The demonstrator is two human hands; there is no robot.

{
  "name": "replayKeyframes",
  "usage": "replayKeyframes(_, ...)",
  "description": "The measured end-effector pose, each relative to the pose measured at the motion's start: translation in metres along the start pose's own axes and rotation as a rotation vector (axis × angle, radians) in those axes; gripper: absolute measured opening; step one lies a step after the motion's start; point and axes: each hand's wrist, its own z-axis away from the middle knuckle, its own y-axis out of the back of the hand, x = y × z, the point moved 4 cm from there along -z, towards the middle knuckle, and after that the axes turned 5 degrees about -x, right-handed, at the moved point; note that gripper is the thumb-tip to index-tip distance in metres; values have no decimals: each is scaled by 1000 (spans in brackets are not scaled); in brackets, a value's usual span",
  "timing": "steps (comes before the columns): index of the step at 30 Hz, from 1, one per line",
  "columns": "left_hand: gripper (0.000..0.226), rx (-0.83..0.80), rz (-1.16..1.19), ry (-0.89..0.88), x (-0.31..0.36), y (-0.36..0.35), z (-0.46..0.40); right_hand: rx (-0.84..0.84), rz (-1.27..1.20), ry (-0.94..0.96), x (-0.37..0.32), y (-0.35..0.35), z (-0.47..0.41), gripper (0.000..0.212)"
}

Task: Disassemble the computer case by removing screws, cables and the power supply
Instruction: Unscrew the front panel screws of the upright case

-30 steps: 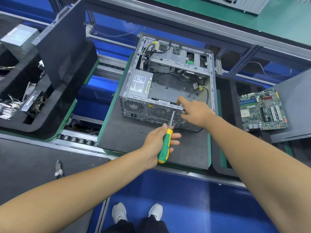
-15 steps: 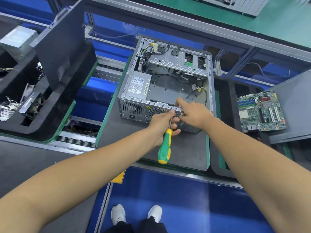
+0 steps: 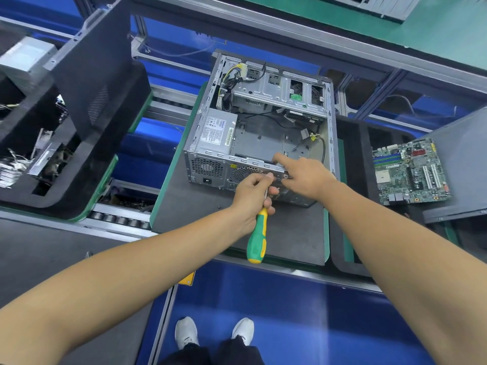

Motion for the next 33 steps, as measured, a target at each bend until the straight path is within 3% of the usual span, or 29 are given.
replayKeyframes(5,23,22,-326,-90,-3,45,0,-18,10,-7,0,0,0,39)
replayKeyframes(9,16,46,-909,-330,12,99,3,-11,12,1,3,-2,0,39)
replayKeyframes(15,24,98,-1728,-433,15,153,-12,-33,-1,-13,1,-1,0,42)
replayKeyframes(18,29,44,-1986,-447,9,160,-17,-42,-7,-21,1,0,0,43)
replayKeyframes(26,29,-37,-2071,-283,10,163,-32,-54,-6,-27,0,0,1,43)
replayKeyframes(30,34,-15,-1790,-234,23,162,-34,-56,-12,-35,-1,1,1,42)
replayKeyframes(33,26,11,-1609,-403,40,165,-25,-56,-8,-40,-2,2,2,42)
